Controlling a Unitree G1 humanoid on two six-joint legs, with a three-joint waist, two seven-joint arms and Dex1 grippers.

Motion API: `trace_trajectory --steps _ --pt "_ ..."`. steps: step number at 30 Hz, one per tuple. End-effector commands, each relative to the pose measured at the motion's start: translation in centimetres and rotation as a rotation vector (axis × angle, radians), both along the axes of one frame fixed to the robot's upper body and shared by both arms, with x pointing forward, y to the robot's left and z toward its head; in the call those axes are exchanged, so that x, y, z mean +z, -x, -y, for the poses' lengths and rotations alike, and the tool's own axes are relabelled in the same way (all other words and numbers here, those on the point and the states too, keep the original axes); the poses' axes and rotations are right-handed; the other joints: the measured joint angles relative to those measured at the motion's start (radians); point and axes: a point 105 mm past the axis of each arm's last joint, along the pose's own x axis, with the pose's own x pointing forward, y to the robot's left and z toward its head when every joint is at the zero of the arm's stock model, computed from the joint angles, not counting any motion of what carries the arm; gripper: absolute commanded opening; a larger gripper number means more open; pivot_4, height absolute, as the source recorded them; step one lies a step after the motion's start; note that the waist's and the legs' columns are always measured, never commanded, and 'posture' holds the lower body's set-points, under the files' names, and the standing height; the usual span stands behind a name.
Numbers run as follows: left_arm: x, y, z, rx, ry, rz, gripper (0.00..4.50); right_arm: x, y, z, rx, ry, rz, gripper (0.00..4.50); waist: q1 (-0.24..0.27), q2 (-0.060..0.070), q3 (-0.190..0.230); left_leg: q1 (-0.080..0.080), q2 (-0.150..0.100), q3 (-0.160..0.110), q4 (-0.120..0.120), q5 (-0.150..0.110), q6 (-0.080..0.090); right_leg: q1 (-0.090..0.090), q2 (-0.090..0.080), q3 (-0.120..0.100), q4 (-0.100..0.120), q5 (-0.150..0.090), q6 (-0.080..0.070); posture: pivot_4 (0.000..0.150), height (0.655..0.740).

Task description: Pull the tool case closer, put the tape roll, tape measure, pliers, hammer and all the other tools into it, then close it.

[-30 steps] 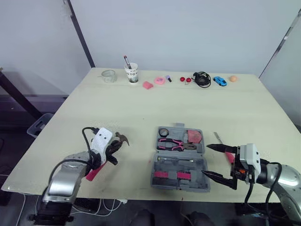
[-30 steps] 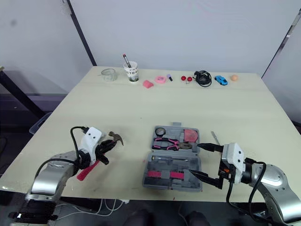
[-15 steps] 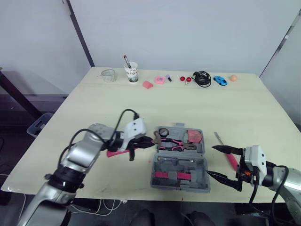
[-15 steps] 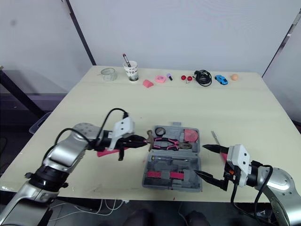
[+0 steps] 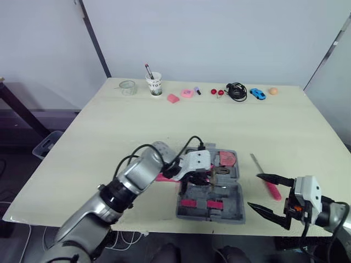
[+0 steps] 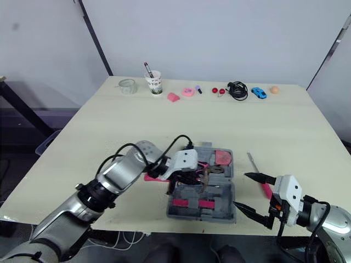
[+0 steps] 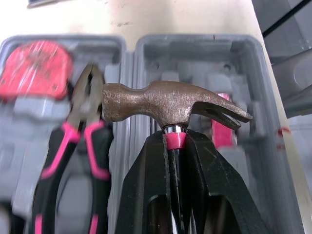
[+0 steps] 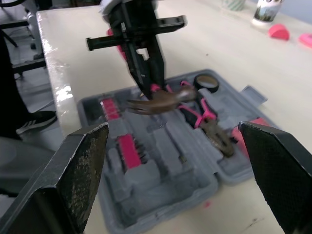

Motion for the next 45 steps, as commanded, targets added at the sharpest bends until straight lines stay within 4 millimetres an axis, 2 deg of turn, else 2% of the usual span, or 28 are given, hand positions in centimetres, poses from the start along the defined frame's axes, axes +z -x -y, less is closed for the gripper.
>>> trace_trajectory --steps 1,9,21,31,39,40,41,42,43,44,45 --pt "0.1 0.4 2.6 -0.03 -0.023 0.0 0.01 1.2 0.1 0.2 -0.001 0.011 0.058 4.5 -0.003 0.0 0.0 0.0 -0.001 0.0 0.0 0.0 0.0 0.0 0.0 0.001 0.0 0.0 0.0 0.15 0.74" --pt "-1.2 0.3 4.7 -0.028 -0.121 -0.063 0.01 1.1 0.0 0.4 -0.02 0.012 0.065 4.5 -0.006 0.001 0.0 0.001 -0.001 -0.001 0.0 0.0 0.0 0.0 0.001 0.003 0.001 0.0 0.001 0.15 0.74" --pt "-2.2 0.7 5.6 -0.062 -0.173 -0.091 0.01 0.7 0.7 0.6 -0.06 0.014 0.063 4.5 -0.005 0.001 0.0 0.0 -0.006 -0.001 0.0 0.0 0.0 0.0 0.001 0.011 0.0 -0.002 0.003 0.15 0.74" --pt "-3.9 -0.1 6.0 -0.043 -0.212 -0.083 0.01 0.4 0.9 0.8 -0.073 0.02 0.06 4.5 -0.005 0.001 0.0 0.0 -0.006 -0.001 0.0 0.0 0.0 0.0 0.001 0.011 0.001 -0.002 0.003 0.15 0.74" --pt "-3.9 -0.2 6.2 -0.032 -0.189 -0.09 0.01 0.2 1.1 0.5 -0.076 0.014 0.059 4.5 -0.003 0.002 0.0 0.0 -0.008 -0.002 0.0 0.0 0.0 0.001 0.001 0.013 0.001 -0.003 0.004 0.15 0.74" --pt "-3.9 -0.3 6.2 -0.033 -0.191 -0.083 0.51 0.2 1.1 0.5 -0.076 0.014 0.059 4.5 -0.003 0.002 0.0 0.0 -0.008 -0.002 0.0 0.0 0.0 0.001 0.001 0.014 0.001 -0.002 0.004 0.15 0.74" --pt "-3.9 -0.3 6.2 -0.035 -0.193 -0.078 0.51 0.1 1.1 0.5 -0.075 0.014 0.059 4.5 -0.003 0.002 0.0 0.0 -0.009 -0.002 0.0 0.0 0.0 0.001 0.001 0.014 0.001 -0.002 0.004 0.15 0.74" --pt "-3.9 -0.3 6.1 -0.036 -0.195 -0.074 1.11 0.1 1.1 0.5 -0.075 0.014 0.059 4.5 -0.003 0.002 0.0 0.0 -0.009 -0.002 0.0 0.0 0.001 0.001 0.001 0.014 0.001 -0.003 0.004 0.15 0.74" --pt "-3.9 -0.3 6.1 -0.037 -0.196 -0.067 1.34 0.1 1.1 0.5 -0.075 0.014 0.06 4.5 -0.003 0.002 0.0 0.0 -0.009 -0.002 0.0 0.0 0.001 0.001 0.001 0.014 0.001 -0.003 0.004 0.15 0.74" --pt "-3.9 -0.4 6.0 -0.039 -0.199 -0.059 1.76 0.1 1.0 0.5 -0.076 0.015 0.06 4.5 -0.003 0.002 0.0 -0.001 -0.009 -0.002 0.0 0.0 0.001 0.001 0.001 0.014 0.001 -0.003 0.004 0.15 0.74" --pt "-3.8 -0.4 6.0 -0.041 -0.2 -0.053 1.76 0.1 1.0 0.5 -0.076 0.015 0.061 4.5 -0.004 0.002 0.0 -0.001 -0.01 -0.003 0.001 0.0 0.001 0.001 0.001 0.015 0.001 -0.003 0.004 0.15 0.74"
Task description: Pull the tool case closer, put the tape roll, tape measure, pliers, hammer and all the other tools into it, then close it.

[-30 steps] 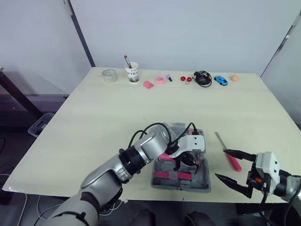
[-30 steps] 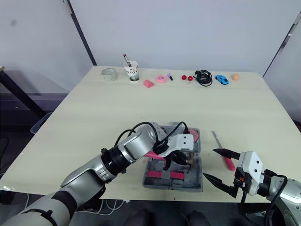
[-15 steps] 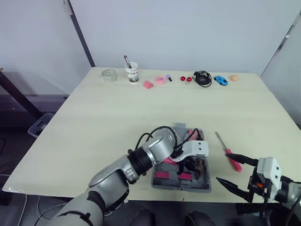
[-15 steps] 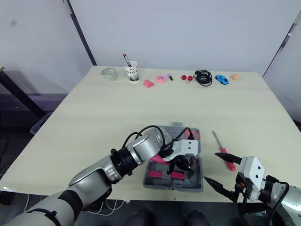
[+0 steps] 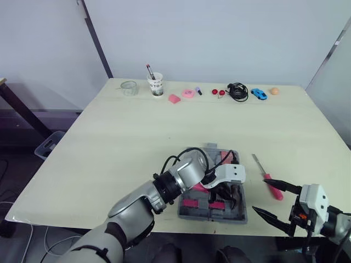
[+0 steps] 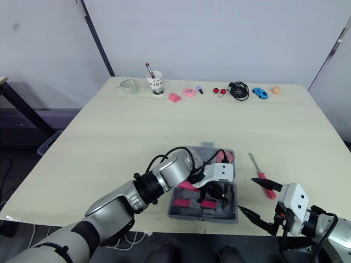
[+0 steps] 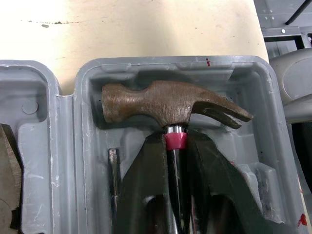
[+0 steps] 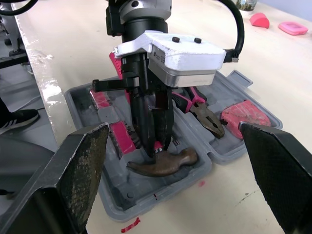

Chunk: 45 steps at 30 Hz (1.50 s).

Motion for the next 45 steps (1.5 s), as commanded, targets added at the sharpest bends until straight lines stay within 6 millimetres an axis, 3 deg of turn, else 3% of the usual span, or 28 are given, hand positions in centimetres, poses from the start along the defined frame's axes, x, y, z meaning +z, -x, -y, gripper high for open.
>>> trace_trajectory --steps 1,8,13,21,24,26,27,29,36,45 --pt "0.7 -0.7 0.0 -0.001 -0.001 0.071 1.76 0.9 0.0 -0.1 0.006 0.006 0.051 4.5 -0.002 0.0 0.0 0.0 0.0 0.0 0.0 0.0 0.0 0.0 0.0 0.0 0.0 0.0 0.0 0.15 0.74" --pt "2.5 -0.6 -0.1 -0.019 0.051 0.071 1.76 0.9 -0.2 -0.2 0.014 0.008 0.054 4.5 -0.004 0.0 0.0 0.0 0.0 -0.001 0.0 0.0 0.0 0.0 0.001 0.0 0.001 0.0 0.0 0.15 0.74" --pt "4.8 -0.7 -0.5 -0.047 0.201 0.081 1.76 0.9 -0.3 -0.2 0.016 0.008 0.052 4.5 -0.002 0.0 0.0 0.0 0.0 0.0 0.0 0.0 0.0 0.0 0.0 0.0 0.001 0.0 0.0 0.15 0.74" --pt "5.9 -2.4 -3.9 0.028 0.412 0.081 1.76 0.8 -0.3 -0.2 0.021 0.006 0.05 4.5 -0.003 0.001 -0.001 0.001 0.0 0.0 0.0 0.0 0.0 0.0 0.0 0.0 0.002 0.0 0.001 0.15 0.74" --pt "6.1 -2.2 -5.7 0.04 0.499 0.0 1.76 0.8 -0.5 -0.2 0.027 0.007 0.052 4.5 -0.003 0.001 0.0 0.001 0.0 0.0 0.0 0.0 0.0 0.0 0.0 0.001 0.002 0.0 0.001 0.15 0.74" --pt "6.1 -2.1 -6.3 0.056 0.531 -0.036 1.26 0.8 -0.6 -0.2 0.032 0.008 0.052 4.5 -0.003 0.001 0.0 0.001 0.0 0.0 0.0 0.0 0.0 0.0 0.0 0.0 0.002 0.0 0.001 0.15 0.74" --pt "5.9 -2.1 -6.6 0.063 0.539 -0.044 1.0 0.8 -0.7 -0.2 0.035 0.009 0.052 4.5 -0.003 0.001 0.0 0.001 0.0 0.0 0.0 0.0 0.0 0.0 0.0 0.0 0.002 0.0 0.001 0.15 0.74" --pt "5.4 -1.9 -7.1 0.049 0.542 -0.045 0.02 0.8 -0.8 -0.2 0.04 0.011 0.053 4.5 -0.002 0.001 -0.001 0.001 0.0 0.0 0.0 0.0 0.0 0.0 0.0 0.0 0.002 0.0 0.001 0.15 0.74" --pt "2.9 -1.2 -7.5 0.038 0.527 -0.057 0.02 1.0 -1.1 -0.1 0.052 0.016 0.056 4.5 -0.002 0.001 -0.001 0.001 0.0 0.0 0.0 0.0 0.0 0.0 0.0 0.0 0.002 0.0 0.001 0.15 0.74" --pt "-2.3 -0.2 -7.7 0.013 0.409 -0.073 0.02 1.1 -1.0 0.1 0.053 0.024 0.056 4.5 -0.002 0.001 -0.001 0.001 0.0 0.0 0.0 0.0 0.0 0.0 0.0 0.001 0.002 0.0 0.001 0.15 0.74"
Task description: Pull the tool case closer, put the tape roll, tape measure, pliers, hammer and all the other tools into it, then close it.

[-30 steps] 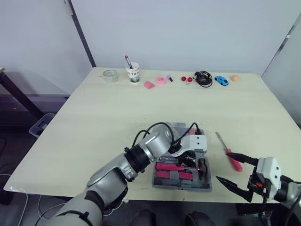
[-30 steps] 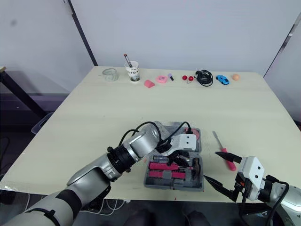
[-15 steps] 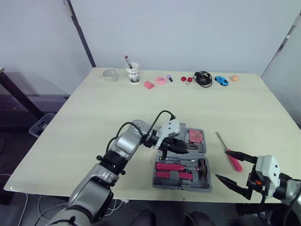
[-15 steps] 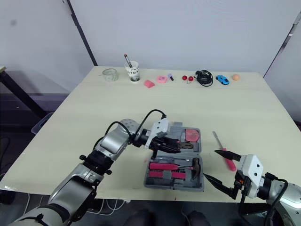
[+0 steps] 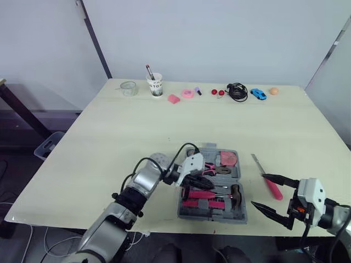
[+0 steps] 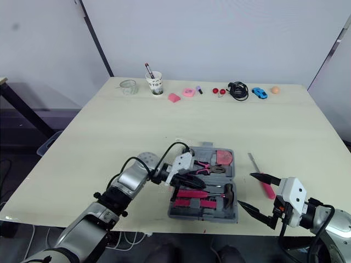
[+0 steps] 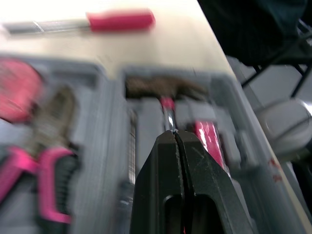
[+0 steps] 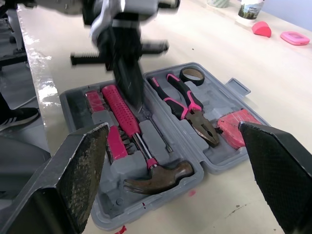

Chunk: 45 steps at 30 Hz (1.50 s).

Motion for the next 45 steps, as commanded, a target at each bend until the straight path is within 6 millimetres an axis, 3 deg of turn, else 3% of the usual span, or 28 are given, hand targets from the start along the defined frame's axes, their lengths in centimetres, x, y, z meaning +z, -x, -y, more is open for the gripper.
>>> trace_trajectory --steps 1,6,11,14,18,22,25,30,34,39,44,45 --pt "-1.5 0.5 -0.1 -0.036 -0.046 0.021 0.02 0.8 0.2 0.1 0.006 0.013 0.034 4.5 0.0 0.0 0.0 0.0 0.0 0.0 0.0 0.0 0.0 0.0 0.0 0.0 0.0 0.0 0.0 0.15 0.74" --pt "-3.2 0.7 -0.7 -0.028 -0.085 0.014 0.02 0.8 0.3 0.2 -0.001 0.016 0.032 4.5 0.0 0.001 -0.002 0.002 0.0 0.0 0.0 0.0 0.0 0.002 0.0 0.0 0.0 0.0 0.0 0.15 0.74" --pt "-2.8 0.4 -0.4 0.015 -0.025 0.005 0.02 0.8 0.3 0.3 -0.004 0.018 0.031 4.5 0.001 0.003 -0.006 0.002 0.0 0.0 0.001 0.0 0.0 0.003 0.0 0.0 0.0 0.0 0.0 0.15 0.74" --pt "-1.6 -0.1 -0.3 0.056 0.047 0.015 0.02 0.8 0.3 0.3 -0.011 0.013 0.029 4.5 0.0 0.003 -0.006 0.002 0.0 0.0 0.001 0.0 0.0 0.003 0.0 0.0 0.0 0.0 0.0 0.15 0.74" --pt "2.7 -0.9 -1.2 0.14 0.225 0.025 0.02 0.7 0.0 1.1 -0.085 -0.041 0.016 4.5 -0.005 0.002 -0.005 0.001 0.001 -0.001 0.001 0.0 0.0 0.002 0.0 0.0 0.0 0.0 0.0 0.15 0.74" --pt "6.5 -2.3 -3.7 0.296 0.359 0.103 0.02 0.7 -0.8 2.8 -0.19 -0.056 0.027 4.5 -0.002 0.002 -0.005 0.001 0.001 -0.001 0.001 0.0 0.0 0.001 0.0 -0.001 0.003 0.0 0.0 0.15 0.74" --pt "8.1 -2.8 -6.4 0.421 0.416 0.117 0.02 0.4 -1.0 3.3 -0.227 -0.065 0.017 4.5 -0.005 0.003 -0.006 0.002 0.001 -0.001 0.001 0.0 0.0 0.001 0.0 0.0 0.003 0.0 0.0 0.15 0.74" --pt "8.8 -2.5 -10.4 0.587 0.462 0.113 0.02 -0.2 -1.3 4.2 -0.302 -0.098 -0.001 4.5 -0.005 0.003 -0.006 0.003 0.001 -0.001 0.0 0.0 0.0 0.001 0.0 0.0 0.004 0.0 0.0 0.15 0.74" --pt "7.4 -1.2 -13.0 0.678 0.421 0.106 0.02 -1.3 -1.5 5.4 -0.374 -0.122 -0.03 4.5 -0.002 0.003 -0.005 0.003 0.001 0.0 0.0 0.0 0.0 0.001 0.0 0.0 0.004 0.0 0.0 0.15 0.74" --pt "5.2 2.2 -17.2 0.851 0.39 0.083 1.63 -4.1 -0.5 9.0 -0.516 -0.105 -0.095 4.5 -0.008 0.003 -0.006 0.004 0.002 0.001 -0.001 0.0 0.0 0.001 -0.001 0.001 0.004 -0.002 -0.004 0.15 0.74" --pt "4.1 4.8 -19.0 0.941 0.361 0.067 3.96 -5.5 1.5 11.1 -0.588 -0.101 -0.128 4.5 -0.006 0.003 -0.006 0.005 0.004 0.001 -0.004 0.0 0.0 0.0 -0.002 0.001 0.001 -0.003 -0.005 0.15 0.74" --pt "3.9 5.3 -19.4 0.961 0.357 0.062 4.25 -5.7 1.8 11.4 -0.598 -0.101 -0.134 4.5 -0.006 0.003 -0.006 0.005 0.004 0.001 -0.003 0.0 0.0 0.0 -0.002 0.001 0.001 -0.003 -0.005 0.15 0.74"
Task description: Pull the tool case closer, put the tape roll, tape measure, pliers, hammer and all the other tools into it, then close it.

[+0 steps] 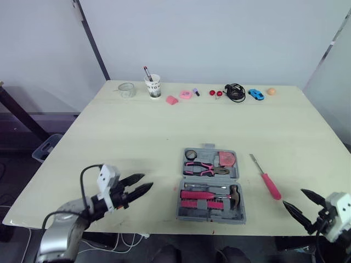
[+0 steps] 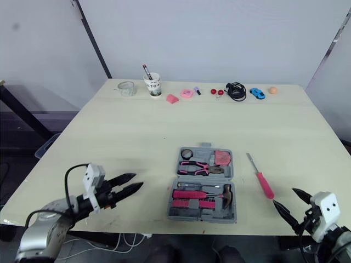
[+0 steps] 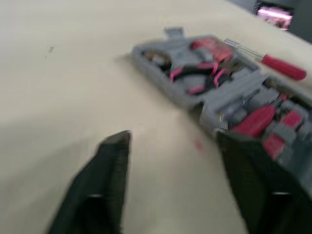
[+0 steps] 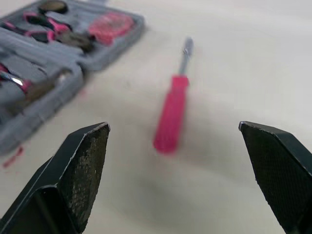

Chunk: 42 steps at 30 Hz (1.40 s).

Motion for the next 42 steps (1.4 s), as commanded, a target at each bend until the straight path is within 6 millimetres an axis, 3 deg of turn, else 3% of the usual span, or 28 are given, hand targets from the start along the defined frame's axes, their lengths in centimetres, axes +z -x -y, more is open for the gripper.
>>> trace_trajectory --steps 1,7,12,23,29,33,42 --pt "1.7 0.8 -1.1 0.04 -0.016 0.065 4.25 0.8 0.9 1.3 -0.032 0.02 0.044 4.5 0.0 0.0 0.0 0.0 0.0 0.0 0.0 0.0 0.0 0.0 0.0 0.0 0.0 0.0 0.0 0.15 0.74" --pt "1.1 2.8 -2.8 0.108 -0.041 0.031 4.25 0.1 2.9 2.3 -0.07 0.033 0.002 4.5 -0.001 0.0 0.0 0.001 0.001 0.001 0.0 0.0 0.0 0.0 -0.001 0.002 -0.001 0.0 0.0 0.15 0.74" --pt "1.5 2.9 -2.7 0.098 -0.039 0.038 4.25 0.4 3.3 1.6 -0.067 0.036 -0.005 4.5 0.003 0.002 -0.001 0.001 0.005 0.001 0.0 0.0 0.0 -0.002 -0.001 0.002 -0.001 0.0 0.0 0.15 0.74" --pt "3.8 0.6 -1.8 -0.045 -0.105 0.124 4.25 3.9 -0.3 -2.1 0.007 0.027 0.078 4.5 0.004 0.001 -0.001 0.0 0.005 0.002 0.0 0.0 0.0 -0.002 0.0 0.002 -0.002 0.0 0.0 0.15 0.74" --pt "5.7 -0.4 0.8 -0.21 -0.107 0.172 4.25 5.2 -3.5 -4.3 0.02 0.009 0.067 4.5 0.003 0.001 -0.001 0.0 0.001 0.002 0.0 0.0 0.0 -0.002 0.0 0.002 -0.002 0.0 0.0 0.15 0.74" --pt "6.4 -0.6 2.5 -0.326 -0.107 0.183 4.25 4.8 -5.5 -5.3 0.024 0.043 0.046 4.5 0.003 0.001 -0.001 0.0 0.001 0.002 0.0 0.0 0.0 -0.002 0.0 0.002 -0.002 0.0 -0.001 0.15 0.74" --pt "9.7 -1.4 6.1 -0.497 -0.096 0.267 4.25 1.6 -8.3 -4.4 -0.037 0.073 -0.074 4.5 0.004 0.0 0.0 -0.003 -0.001 0.003 0.0 0.0 0.0 -0.001 0.0 0.0 -0.002 0.0 0.0 0.15 0.74"
